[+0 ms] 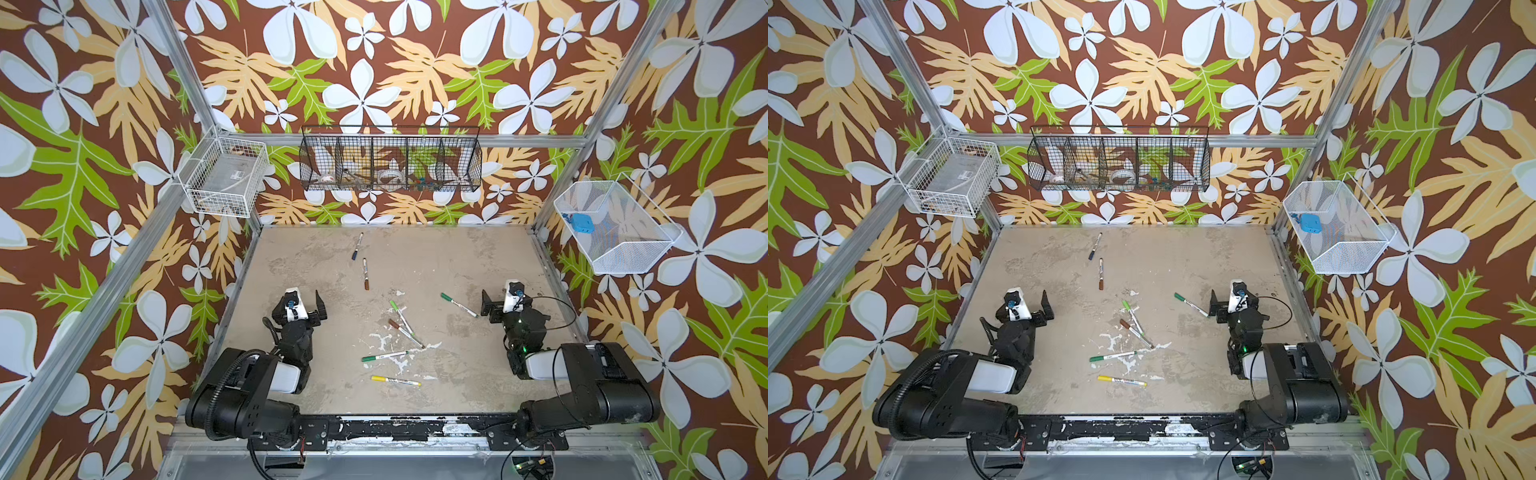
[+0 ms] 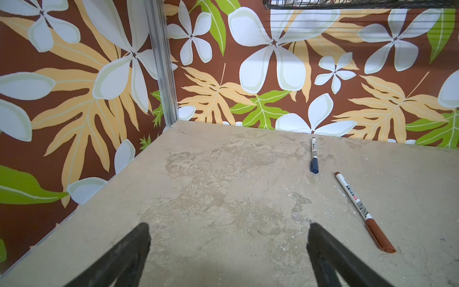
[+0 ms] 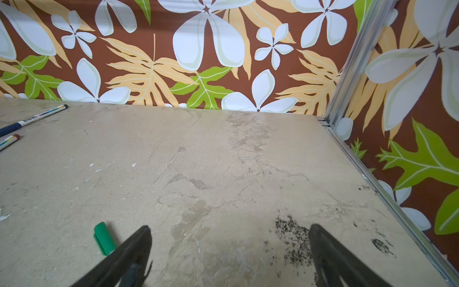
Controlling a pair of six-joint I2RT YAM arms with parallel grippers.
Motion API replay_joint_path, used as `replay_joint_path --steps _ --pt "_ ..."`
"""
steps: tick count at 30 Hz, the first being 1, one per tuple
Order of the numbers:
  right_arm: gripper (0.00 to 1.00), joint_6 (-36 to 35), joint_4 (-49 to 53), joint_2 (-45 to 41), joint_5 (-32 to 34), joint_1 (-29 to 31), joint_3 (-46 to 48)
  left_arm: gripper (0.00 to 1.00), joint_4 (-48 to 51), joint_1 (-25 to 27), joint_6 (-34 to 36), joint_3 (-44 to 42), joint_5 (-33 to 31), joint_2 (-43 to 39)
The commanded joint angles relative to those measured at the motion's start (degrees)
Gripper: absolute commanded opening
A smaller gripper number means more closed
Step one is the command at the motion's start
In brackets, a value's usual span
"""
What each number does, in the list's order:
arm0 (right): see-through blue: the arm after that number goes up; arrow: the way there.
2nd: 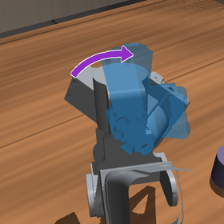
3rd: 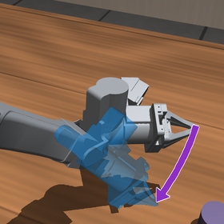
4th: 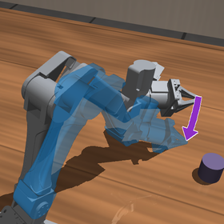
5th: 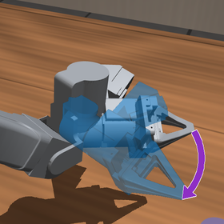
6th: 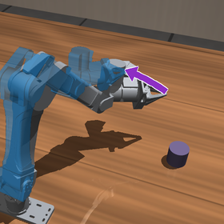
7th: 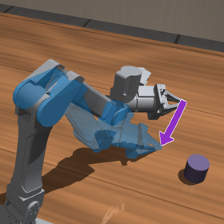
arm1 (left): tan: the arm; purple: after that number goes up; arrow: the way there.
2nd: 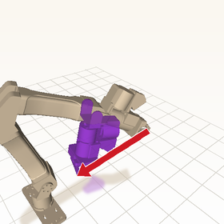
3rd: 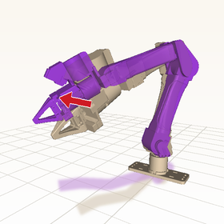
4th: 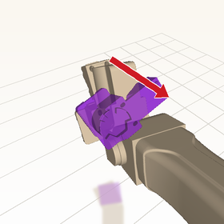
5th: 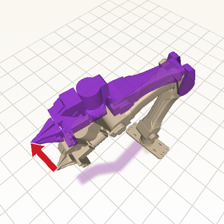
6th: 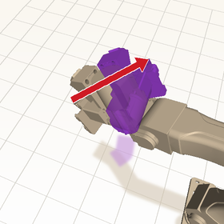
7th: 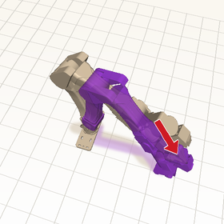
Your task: Open the pen caps
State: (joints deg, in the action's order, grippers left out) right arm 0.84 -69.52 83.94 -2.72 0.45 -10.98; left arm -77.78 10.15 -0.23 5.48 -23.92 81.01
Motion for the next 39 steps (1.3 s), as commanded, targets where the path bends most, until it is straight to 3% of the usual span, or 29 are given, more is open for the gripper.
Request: replay_joint_path --steps 1,2,5,7,10,12,29,32,35,39 --pt "0.98 -0.65 0.32 0.17 -0.27 0.08 -0.42 1.00 -2.47 -0.17 -1.40 -0.61 -1.08 0.80" --pt "0.98 -0.58 0.41 0.25 -0.21 0.12 -0.44 1.00 -7.37 -0.09 -0.09 -0.60 -1.93 3.91" --pt "0.99 -0.49 0.68 0.32 -0.20 0.08 -0.62 1.00 -1.13 -0.17 -1.68 0.45 -1.84 1.28" --pt "0.99 -0.40 0.87 0.35 -0.08 0.12 -0.79 1.00 -5.89 -0.19 -0.02 0.37 -1.85 4.07" --pt "1.00 -0.40 1.02 0.43 -0.12 -0.01 -0.91 1.00 -1.94 -0.14 -1.32 0.75 -1.62 2.36" --pt "1.00 -0.32 1.14 0.44 -0.26 -0.06 -0.97 1.00 -5.63 -0.16 -0.23 0.13 -1.73 3.63" --pt "1.00 -0.40 0.96 0.31 0.04 -0.02 -0.81 1.00 -6.55 -0.14 0.09 -0.64 -1.44 2.73" --pt "1.00 -1.42 5.99 -2.71 4.62 2.28 -2.54 1.00 -1.06 0.99 -0.03 -1.03 -5.09 -4.98" --pt "0.99 -6.01 11.83 -7.73 11.92 8.32 -4.07 1.00 7.73 7.73 3.51 0.76 -10.84 -16.41" --pt "0.98 -11.10 23.71 -12.96 13.87 17.58 -10.07 1.00 15.49 11.60 -4.52 1.22 0.35 -29.06"
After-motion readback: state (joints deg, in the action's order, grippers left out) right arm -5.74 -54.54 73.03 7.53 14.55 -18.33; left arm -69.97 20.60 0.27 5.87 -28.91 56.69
